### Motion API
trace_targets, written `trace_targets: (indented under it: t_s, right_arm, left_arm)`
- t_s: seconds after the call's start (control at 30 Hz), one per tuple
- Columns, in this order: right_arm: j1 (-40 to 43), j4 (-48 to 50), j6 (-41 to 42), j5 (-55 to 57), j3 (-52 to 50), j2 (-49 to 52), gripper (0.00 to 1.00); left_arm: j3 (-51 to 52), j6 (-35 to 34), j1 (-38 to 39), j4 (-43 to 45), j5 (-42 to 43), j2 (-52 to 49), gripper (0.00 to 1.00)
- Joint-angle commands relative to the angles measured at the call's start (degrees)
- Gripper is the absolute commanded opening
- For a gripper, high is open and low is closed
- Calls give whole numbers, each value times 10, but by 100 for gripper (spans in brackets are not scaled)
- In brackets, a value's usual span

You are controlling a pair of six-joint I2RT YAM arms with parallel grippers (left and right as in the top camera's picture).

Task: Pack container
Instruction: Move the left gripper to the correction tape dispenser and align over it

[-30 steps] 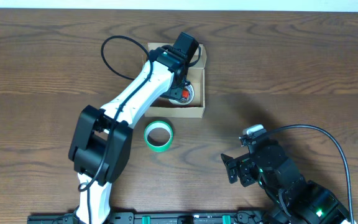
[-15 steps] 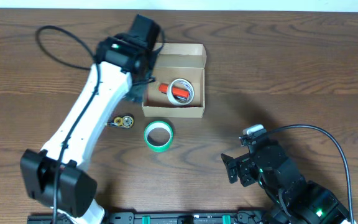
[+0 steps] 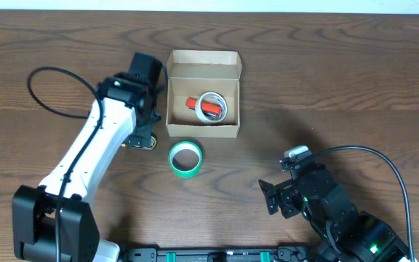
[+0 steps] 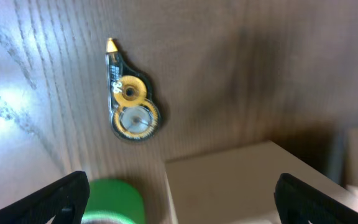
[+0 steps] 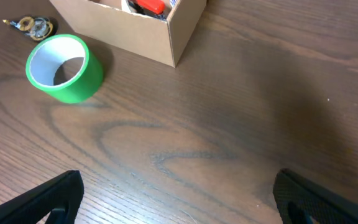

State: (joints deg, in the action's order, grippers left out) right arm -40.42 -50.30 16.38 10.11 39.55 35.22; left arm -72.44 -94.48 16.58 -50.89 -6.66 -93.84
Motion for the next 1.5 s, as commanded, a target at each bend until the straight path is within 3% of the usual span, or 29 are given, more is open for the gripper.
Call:
trace_targets:
  t_s: [0.0, 0.23, 0.67, 1.13, 1.17, 1.47]
  right_arm:
    - [-9, -1, 9, 6, 0, 0, 99]
    - [-9, -1, 9, 6, 0, 0, 99]
    - [-9, -1, 9, 6, 0, 0, 99]
    - [-9, -1, 9, 6, 0, 0, 99]
    - [-9, -1, 9, 6, 0, 0, 99]
    - [-9, -1, 9, 6, 0, 0, 99]
  left_arm:
    - [35, -9, -7, 35, -10, 6, 95]
    - [59, -9, -44, 51, 73, -29, 96]
    - [60, -9, -65, 63, 138, -104, 96]
    - [77, -7, -66, 82, 149, -120, 100]
    - [77, -6, -66, 82, 148, -121, 95]
    - [77, 2, -69, 92, 147, -137, 87]
